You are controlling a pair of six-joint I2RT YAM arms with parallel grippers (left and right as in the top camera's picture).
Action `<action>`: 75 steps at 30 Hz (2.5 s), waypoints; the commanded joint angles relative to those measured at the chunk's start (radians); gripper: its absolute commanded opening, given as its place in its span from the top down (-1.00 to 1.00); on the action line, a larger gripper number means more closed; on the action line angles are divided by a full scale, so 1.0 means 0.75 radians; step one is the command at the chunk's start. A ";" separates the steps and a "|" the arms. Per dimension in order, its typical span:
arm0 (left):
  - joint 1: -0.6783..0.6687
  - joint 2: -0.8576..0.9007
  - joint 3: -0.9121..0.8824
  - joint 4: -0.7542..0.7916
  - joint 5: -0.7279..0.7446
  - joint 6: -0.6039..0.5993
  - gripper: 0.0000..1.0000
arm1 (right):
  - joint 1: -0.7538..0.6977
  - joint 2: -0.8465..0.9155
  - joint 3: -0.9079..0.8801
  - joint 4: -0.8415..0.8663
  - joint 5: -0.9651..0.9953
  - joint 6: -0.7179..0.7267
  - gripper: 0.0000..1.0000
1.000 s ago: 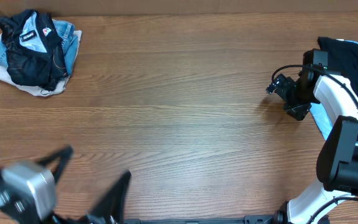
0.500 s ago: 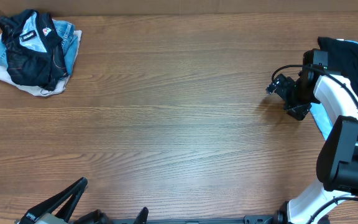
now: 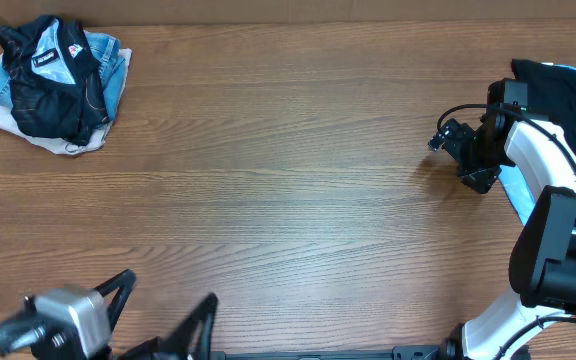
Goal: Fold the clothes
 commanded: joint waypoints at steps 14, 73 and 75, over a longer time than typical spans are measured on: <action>-0.486 -0.510 -0.989 1.049 -0.506 -0.448 -1.00 | 0.001 -0.043 -0.007 0.004 0.014 -0.005 -1.00; -0.678 -1.022 -2.598 2.131 -1.147 -0.061 -1.00 | 0.001 -0.043 -0.007 0.005 0.014 -0.005 -1.00; -0.677 -1.022 -2.598 2.131 -1.147 -0.061 -1.00 | 0.001 -0.043 -0.007 0.005 0.014 -0.005 -1.00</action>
